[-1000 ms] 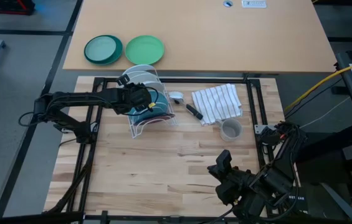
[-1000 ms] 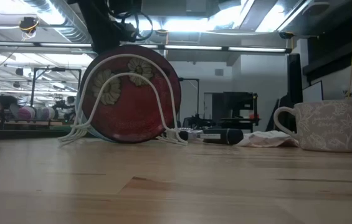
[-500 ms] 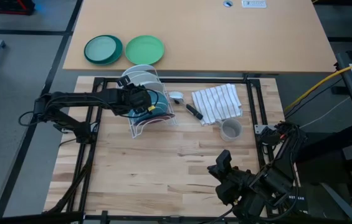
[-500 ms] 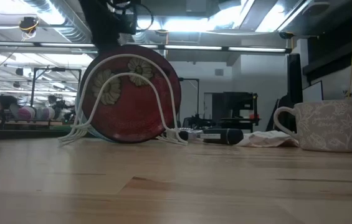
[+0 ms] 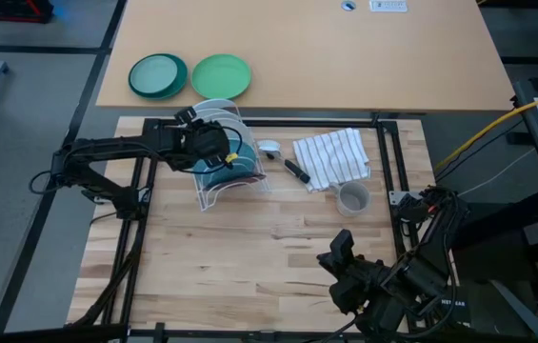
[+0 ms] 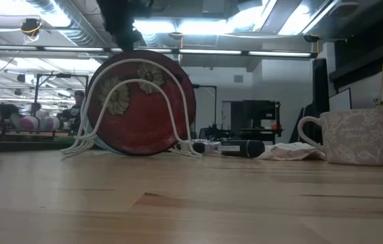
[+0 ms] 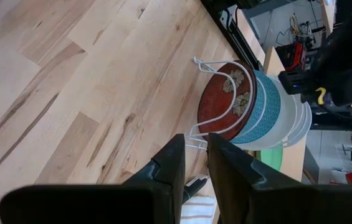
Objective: Sort dishes
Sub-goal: Return to Home Position
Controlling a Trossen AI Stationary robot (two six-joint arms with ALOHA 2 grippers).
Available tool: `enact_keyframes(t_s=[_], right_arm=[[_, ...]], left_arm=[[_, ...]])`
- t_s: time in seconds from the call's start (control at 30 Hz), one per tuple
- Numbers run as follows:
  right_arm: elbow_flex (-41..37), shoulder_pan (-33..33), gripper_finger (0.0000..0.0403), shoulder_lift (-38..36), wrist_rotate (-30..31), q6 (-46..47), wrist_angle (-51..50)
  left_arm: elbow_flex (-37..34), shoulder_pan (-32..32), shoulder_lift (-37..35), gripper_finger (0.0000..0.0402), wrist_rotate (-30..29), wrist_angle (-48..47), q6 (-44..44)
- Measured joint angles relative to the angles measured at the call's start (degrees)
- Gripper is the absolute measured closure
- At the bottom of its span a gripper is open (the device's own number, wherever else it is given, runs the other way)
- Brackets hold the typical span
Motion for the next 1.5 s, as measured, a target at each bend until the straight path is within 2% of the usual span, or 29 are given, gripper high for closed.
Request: enact_keyframes(t_s=[0.2,0.4,0.57,0.67,0.77,0.83,0.93,1.07,1.23,1.4,1.5], right_arm=[[0.00,0.00,0.0329,0.00,0.77,-0.01,-0.01],[-0.02,0.02,0.0329,-1.99,3.41,-0.11,-0.01],[0.00,0.07,0.0329,-7.50,6.13,-0.66,-0.14],[-0.03,0.07,0.0329,-10.88,9.85,-1.86,-1.31],[-2.92,0.07,0.0329,-14.79,14.81,-3.68,-1.27],[-7.10,0.07,0.0329,-17.93,15.90,-3.84,-1.01],[-16.72,0.07,0.0329,-24.18,16.97,-0.43,-1.04],[-32.91,0.07,0.0329,-35.15,22.07,9.62,-1.20],[-51.18,0.06,0.0329,-49.63,25.85,25.36,1.15],[-68.25,0.04,0.0329,-61.96,27.81,26.67,11.45],[-76.46,0.04,0.0329,-67.93,28.43,26.67,17.18]], left_arm=[[5.12,-3.31,0.02,0.0293,-0.02,-2.93,-0.68],[13.67,-9.79,-1.03,0.0293,0.00,-10.42,-2.85],[16.50,-14.74,-7.87,0.0293,0.45,-12.38,-4.53],[14.79,-16.34,-14.46,0.0293,4.51,-13.09,-7.58],[10.00,-17.57,-21.94,0.0293,9.42,-12.44,-11.56],[4.94,-18.53,-26.85,0.0292,10.95,-10.85,-14.01],[-4.90,-20.31,-33.80,0.0292,13.29,-4.40,-15.36],[-19.42,-22.04,-40.31,0.0292,19.37,9.94,-11.49],[-32.93,-22.70,-43.45,0.0292,25.66,28.34,-8.06],[-43.32,-22.36,-43.39,0.0293,28.25,41.04,-4.29],[-46.97,-21.02,-44.53,0.0292,29.44,44.39,-3.34]])
